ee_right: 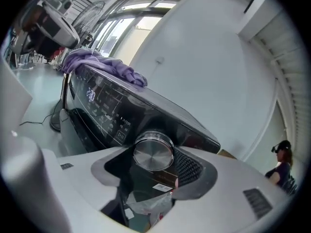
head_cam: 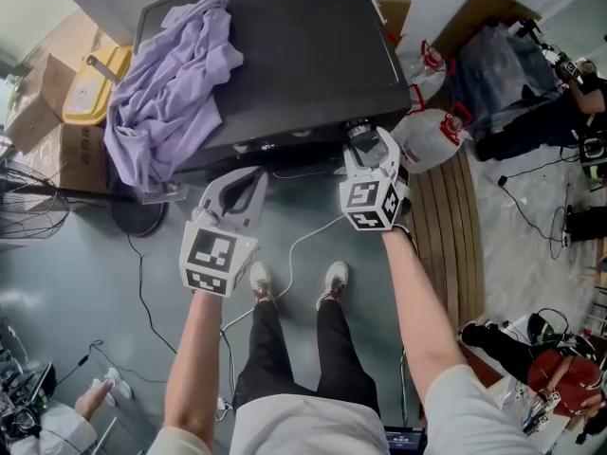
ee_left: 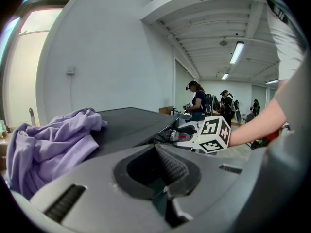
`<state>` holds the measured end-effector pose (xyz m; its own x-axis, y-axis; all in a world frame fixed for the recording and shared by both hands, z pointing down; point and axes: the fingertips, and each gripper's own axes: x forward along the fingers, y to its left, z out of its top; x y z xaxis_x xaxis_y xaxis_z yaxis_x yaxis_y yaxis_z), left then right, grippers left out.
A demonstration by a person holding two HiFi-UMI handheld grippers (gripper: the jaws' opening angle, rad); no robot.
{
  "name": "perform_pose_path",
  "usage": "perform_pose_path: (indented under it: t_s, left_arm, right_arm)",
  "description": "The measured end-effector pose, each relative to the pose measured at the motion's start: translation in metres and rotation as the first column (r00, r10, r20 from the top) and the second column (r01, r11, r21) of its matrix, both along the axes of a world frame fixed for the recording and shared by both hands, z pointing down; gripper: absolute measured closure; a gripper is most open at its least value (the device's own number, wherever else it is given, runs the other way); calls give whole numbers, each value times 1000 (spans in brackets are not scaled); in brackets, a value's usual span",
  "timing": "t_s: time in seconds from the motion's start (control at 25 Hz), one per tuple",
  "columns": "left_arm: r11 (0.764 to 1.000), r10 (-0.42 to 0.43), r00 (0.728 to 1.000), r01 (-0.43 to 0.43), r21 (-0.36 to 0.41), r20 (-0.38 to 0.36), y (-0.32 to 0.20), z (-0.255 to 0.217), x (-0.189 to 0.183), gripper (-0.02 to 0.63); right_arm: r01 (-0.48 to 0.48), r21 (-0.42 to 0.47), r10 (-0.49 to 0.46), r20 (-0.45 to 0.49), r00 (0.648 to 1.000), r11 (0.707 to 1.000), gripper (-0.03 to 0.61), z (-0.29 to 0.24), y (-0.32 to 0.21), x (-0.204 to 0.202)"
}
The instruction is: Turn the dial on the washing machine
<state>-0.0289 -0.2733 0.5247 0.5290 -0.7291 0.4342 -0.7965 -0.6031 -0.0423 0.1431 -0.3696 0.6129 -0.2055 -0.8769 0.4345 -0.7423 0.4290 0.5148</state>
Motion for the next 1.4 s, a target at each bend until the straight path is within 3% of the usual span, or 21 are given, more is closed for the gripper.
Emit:
perform_pose_path:
  t_s: [0.16, 0.32, 0.76, 0.88, 1.08, 1.16, 1.28, 1.4]
  left_arm:
    - [1000, -1, 1000, 1, -5, 0, 1, 1, -1, 600]
    - [1000, -2, 1000, 2, -8, -4, 0, 0, 1, 600]
    - [1000, -11, 999, 10, -26, -44, -3, 0, 5, 600]
    - [999, -15, 999, 13, -33, -49, -3, 0, 6, 600]
    - [999, -13, 998, 11, -36, -54, -3, -2, 9, 600]
    - [999, -11, 999, 9, -35, -53, -4, -3, 10, 600]
    - [999, -11, 999, 9, -32, -50, -7, -5, 9, 600]
    - [1000, -10, 999, 9, -29, -46, -9, -8, 9, 600]
  right_arm:
    - [-19, -68, 28, 144, 989, 998, 299, 0, 0, 2]
    - [-28, -132, 66, 292, 954, 991, 299, 0, 0, 4]
    - [-28, -231, 138, 475, 869, 973, 299, 1, -4, 9]
    - [-24, -275, 178, 551, 816, 961, 299, 1, -4, 11]
    - [-1, -353, 257, 679, 687, 936, 299, 2, -5, 14]
    - [12, -370, 271, 702, 659, 929, 299, 2, -5, 14]
    - [12, -365, 261, 688, 678, 931, 299, 2, -6, 13]
    - [-12, -344, 239, 626, 743, 939, 298, 2, -4, 14]
